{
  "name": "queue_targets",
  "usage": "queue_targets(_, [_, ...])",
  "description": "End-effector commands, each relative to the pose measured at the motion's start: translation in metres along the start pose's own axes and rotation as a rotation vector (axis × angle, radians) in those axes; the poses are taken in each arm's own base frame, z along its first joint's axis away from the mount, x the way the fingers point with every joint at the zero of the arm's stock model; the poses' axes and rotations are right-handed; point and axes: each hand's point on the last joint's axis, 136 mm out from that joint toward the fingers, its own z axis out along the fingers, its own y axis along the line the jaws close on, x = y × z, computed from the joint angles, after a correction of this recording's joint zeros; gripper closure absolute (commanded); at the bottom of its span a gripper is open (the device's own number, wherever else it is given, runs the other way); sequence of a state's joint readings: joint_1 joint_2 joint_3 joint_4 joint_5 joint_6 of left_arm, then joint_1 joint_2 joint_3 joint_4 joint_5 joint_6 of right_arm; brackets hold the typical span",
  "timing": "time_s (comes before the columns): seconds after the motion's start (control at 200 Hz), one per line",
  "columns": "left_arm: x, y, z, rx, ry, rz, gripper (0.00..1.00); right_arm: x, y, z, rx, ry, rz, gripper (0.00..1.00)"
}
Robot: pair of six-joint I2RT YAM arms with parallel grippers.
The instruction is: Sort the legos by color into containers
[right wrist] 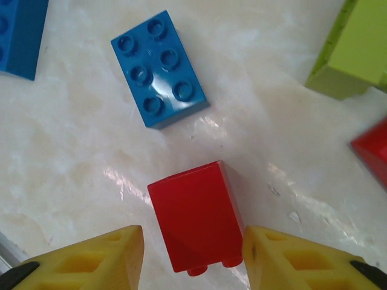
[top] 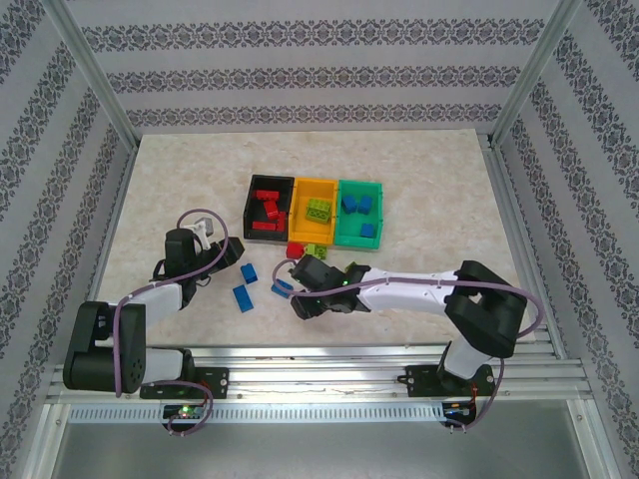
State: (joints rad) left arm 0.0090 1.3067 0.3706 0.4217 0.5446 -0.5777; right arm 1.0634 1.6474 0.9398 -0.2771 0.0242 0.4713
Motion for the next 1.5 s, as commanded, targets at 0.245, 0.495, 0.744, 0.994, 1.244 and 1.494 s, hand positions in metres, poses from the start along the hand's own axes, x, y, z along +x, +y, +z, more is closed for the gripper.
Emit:
queue_targets(0.245, [-0.014,-0.011,0.003,0.056,-0.03,0.008,0.47,0.011,-0.003,0.027,0.104,0.078,-0.063,0.47])
queue_targets(0.495, [-0.013,-0.01,0.004,0.057,-0.026,0.007,0.47,0.001,0.002,0.028,0.101,0.056,-0.071,0.49])
queue_targets(0.744, [-0.014,-0.01,0.004,0.054,-0.027,0.007,0.47,-0.006,0.006,0.031,0.097,0.051,-0.058,0.64])
queue_targets(0.994, [-0.015,-0.011,0.002,0.052,-0.031,0.011,0.47,-0.026,0.013,0.012,0.07,-0.012,-0.055,0.7])
queue_targets(1.244, [-0.016,-0.013,0.0,0.057,-0.039,0.011,0.47,-0.075,0.019,-0.013,0.033,-0.14,-0.035,0.7])
queue_targets(1.494, [-0.015,-0.013,0.001,0.063,-0.034,0.004,0.47,-0.15,0.005,-0.021,0.0,-0.237,0.028,0.69])
